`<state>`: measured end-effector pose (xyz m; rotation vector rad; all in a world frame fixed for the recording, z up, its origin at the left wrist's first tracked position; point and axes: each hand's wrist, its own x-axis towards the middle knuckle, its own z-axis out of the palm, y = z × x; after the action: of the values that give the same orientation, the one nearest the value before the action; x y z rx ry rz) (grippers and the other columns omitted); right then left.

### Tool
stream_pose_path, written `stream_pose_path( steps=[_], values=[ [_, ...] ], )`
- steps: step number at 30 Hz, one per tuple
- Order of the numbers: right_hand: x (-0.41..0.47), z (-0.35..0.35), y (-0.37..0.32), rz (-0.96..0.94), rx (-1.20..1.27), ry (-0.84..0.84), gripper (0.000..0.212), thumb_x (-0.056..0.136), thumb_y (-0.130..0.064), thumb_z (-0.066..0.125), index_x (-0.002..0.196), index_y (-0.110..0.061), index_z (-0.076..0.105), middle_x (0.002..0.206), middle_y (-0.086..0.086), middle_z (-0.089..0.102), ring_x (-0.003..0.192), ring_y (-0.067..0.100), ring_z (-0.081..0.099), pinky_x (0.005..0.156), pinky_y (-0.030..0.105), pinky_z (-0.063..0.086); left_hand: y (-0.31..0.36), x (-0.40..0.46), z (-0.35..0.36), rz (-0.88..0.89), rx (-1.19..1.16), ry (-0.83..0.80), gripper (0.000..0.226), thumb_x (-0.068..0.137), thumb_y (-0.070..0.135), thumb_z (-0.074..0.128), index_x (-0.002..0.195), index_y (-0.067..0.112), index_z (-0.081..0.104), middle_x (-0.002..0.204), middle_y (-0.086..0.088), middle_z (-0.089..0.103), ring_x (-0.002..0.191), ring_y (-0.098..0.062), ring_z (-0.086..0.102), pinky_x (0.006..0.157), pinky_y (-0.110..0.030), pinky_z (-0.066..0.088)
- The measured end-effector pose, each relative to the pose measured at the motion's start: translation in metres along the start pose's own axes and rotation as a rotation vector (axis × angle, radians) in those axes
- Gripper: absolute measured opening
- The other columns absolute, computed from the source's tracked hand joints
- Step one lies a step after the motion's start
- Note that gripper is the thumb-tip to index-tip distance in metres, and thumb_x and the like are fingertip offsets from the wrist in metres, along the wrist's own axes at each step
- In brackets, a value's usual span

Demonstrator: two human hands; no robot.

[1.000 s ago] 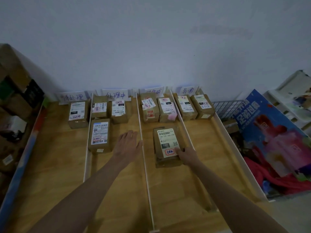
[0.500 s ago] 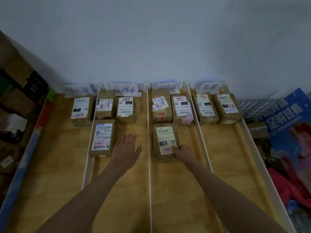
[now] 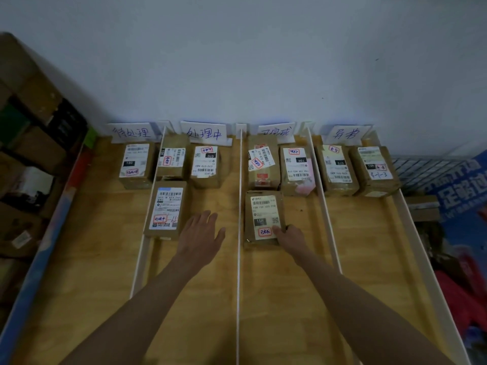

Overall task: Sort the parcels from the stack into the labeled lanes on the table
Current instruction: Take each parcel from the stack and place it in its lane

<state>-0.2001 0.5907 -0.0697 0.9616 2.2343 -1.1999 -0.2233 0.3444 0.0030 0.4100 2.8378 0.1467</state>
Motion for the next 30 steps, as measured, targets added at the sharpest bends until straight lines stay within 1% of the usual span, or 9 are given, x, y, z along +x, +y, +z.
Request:
stream_pose_path(
  steps=[3, 5, 8, 11, 15, 18, 22, 26, 30],
  values=[
    [-0.022, -0.017, -0.011, -0.063, -0.093, 0.032, 0.058, 0.098, -0.042, 0.054, 0.136, 0.001, 0.047, 0.137, 0.018, 0.049, 0.119, 0.032, 0.054, 0.099, 0.042, 0.049, 0.001, -0.006, -0.004, -0.004, 0.003, -0.007, 0.053, 0.102, 0.046, 0.037, 0.147, 0.017, 0.039, 0.149, -0.003, 0.042, 0.135, -0.023, 0.041, 0.113, -0.037, 0.031],
    [-0.036, -0.033, -0.014, -0.140, -0.184, 0.096, 0.059, 0.100, -0.037, 0.052, 0.141, 0.003, 0.041, 0.142, 0.021, 0.043, 0.125, 0.035, 0.050, 0.100, 0.041, 0.046, 0.001, -0.012, -0.010, -0.004, 0.022, -0.001, 0.053, 0.102, 0.046, 0.037, 0.145, 0.016, 0.040, 0.147, -0.003, 0.045, 0.134, -0.024, 0.041, 0.113, -0.038, 0.031],
    [-0.061, -0.058, -0.020, -0.275, -0.237, 0.207, 0.050, 0.100, -0.028, 0.053, 0.140, -0.001, 0.042, 0.144, 0.019, 0.042, 0.129, 0.034, 0.046, 0.102, 0.042, 0.041, 0.002, -0.027, -0.023, -0.014, 0.040, 0.025, 0.052, 0.102, 0.046, 0.037, 0.142, 0.015, 0.042, 0.143, -0.005, 0.048, 0.132, -0.024, 0.043, 0.113, -0.039, 0.032],
    [-0.087, -0.078, -0.026, -0.480, -0.327, 0.344, 0.046, 0.097, -0.021, 0.055, 0.140, -0.008, 0.044, 0.142, 0.014, 0.044, 0.131, 0.030, 0.042, 0.107, 0.043, 0.040, 0.004, -0.046, -0.040, -0.015, 0.040, 0.074, 0.048, 0.101, 0.045, 0.036, 0.137, 0.014, 0.045, 0.140, -0.005, 0.049, 0.130, -0.024, 0.044, 0.112, -0.041, 0.033],
    [-0.126, -0.091, -0.033, -0.691, -0.536, 0.468, 0.041, 0.096, -0.023, 0.054, 0.134, -0.009, 0.048, 0.141, 0.012, 0.045, 0.131, 0.030, 0.042, 0.108, 0.042, 0.040, 0.007, -0.085, -0.062, -0.032, 0.028, 0.173, 0.045, 0.101, 0.040, 0.043, 0.135, 0.011, 0.051, 0.140, -0.010, 0.051, 0.131, -0.028, 0.045, 0.112, -0.042, 0.030],
    [-0.161, -0.082, -0.040, -0.757, -0.566, 0.445, 0.041, 0.098, -0.025, 0.050, 0.136, -0.010, 0.045, 0.140, 0.010, 0.047, 0.131, 0.029, 0.042, 0.106, 0.044, 0.042, 0.002, -0.120, -0.069, -0.069, 0.058, 0.214, 0.048, 0.101, 0.040, 0.043, 0.136, 0.008, 0.051, 0.141, -0.013, 0.051, 0.132, -0.030, 0.046, 0.112, -0.043, 0.031],
    [-0.202, -0.052, -0.042, -0.840, -0.595, 0.394, 0.049, 0.099, -0.030, 0.048, 0.145, -0.014, 0.038, 0.147, 0.008, 0.044, 0.136, 0.029, 0.039, 0.109, 0.046, 0.039, -0.015, -0.166, -0.071, -0.136, 0.032, 0.245, 0.049, 0.101, 0.041, 0.041, 0.139, 0.012, 0.049, 0.143, -0.010, 0.049, 0.133, -0.029, 0.044, 0.111, -0.041, 0.031],
    [-0.237, -0.017, -0.047, -0.883, -0.633, 0.329, 0.043, 0.101, -0.031, 0.044, 0.139, -0.013, 0.043, 0.144, 0.007, 0.046, 0.134, 0.028, 0.041, 0.106, 0.044, 0.040, -0.041, -0.211, -0.071, -0.207, 0.024, 0.279, 0.050, 0.102, 0.042, 0.038, 0.141, 0.013, 0.045, 0.144, -0.008, 0.047, 0.136, -0.027, 0.040, 0.113, -0.040, 0.028],
    [-0.270, 0.015, -0.065, -0.945, -0.669, 0.276, 0.044, 0.102, -0.033, 0.042, 0.141, -0.013, 0.041, 0.141, 0.007, 0.047, 0.131, 0.027, 0.043, 0.107, 0.043, 0.039, -0.075, -0.249, -0.078, -0.291, 0.039, 0.294, 0.052, 0.103, 0.044, 0.036, 0.144, 0.014, 0.042, 0.148, -0.007, 0.043, 0.137, -0.026, 0.038, 0.113, -0.039, 0.028]
  ],
)
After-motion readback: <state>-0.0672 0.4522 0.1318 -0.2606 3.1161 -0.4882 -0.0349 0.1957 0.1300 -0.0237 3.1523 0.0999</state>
